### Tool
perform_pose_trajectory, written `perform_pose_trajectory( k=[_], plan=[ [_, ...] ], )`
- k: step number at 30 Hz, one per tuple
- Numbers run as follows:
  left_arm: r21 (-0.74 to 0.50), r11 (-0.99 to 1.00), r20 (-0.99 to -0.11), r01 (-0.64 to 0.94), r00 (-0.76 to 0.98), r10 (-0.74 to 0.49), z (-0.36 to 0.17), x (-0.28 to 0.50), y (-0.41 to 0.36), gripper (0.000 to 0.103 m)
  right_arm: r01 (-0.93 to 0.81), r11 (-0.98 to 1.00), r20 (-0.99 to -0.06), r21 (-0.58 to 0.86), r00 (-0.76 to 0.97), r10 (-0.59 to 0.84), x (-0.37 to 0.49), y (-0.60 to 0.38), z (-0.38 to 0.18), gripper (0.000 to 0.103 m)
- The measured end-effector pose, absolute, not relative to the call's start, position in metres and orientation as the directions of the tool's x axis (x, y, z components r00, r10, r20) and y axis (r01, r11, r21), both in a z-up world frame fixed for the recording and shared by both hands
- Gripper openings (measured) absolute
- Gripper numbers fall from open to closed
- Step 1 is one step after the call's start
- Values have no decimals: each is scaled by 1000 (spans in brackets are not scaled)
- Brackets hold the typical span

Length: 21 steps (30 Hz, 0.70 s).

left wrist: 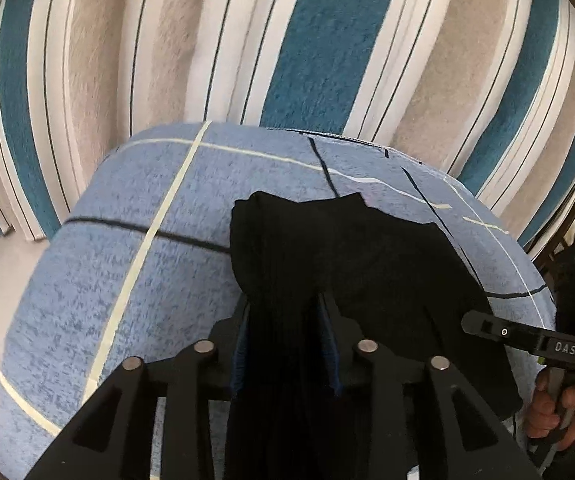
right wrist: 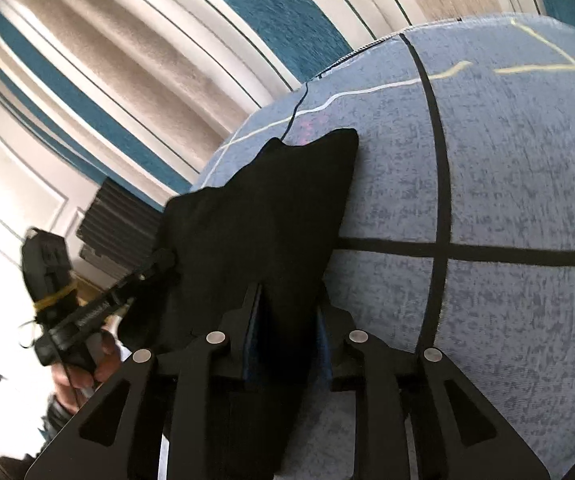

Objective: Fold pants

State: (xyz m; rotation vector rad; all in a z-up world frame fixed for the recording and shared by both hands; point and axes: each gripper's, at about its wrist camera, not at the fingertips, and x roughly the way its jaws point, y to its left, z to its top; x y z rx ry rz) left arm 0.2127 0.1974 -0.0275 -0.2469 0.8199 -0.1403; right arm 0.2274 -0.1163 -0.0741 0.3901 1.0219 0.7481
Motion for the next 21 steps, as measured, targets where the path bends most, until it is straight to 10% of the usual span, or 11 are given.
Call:
perform_pose_trajectory(
  k=[21],
  plan=[
    [-210,976,-664,54,725,-182,13,143,157,42,-577,784,-736,230,424,528,146,-71,-39,31]
  ],
)
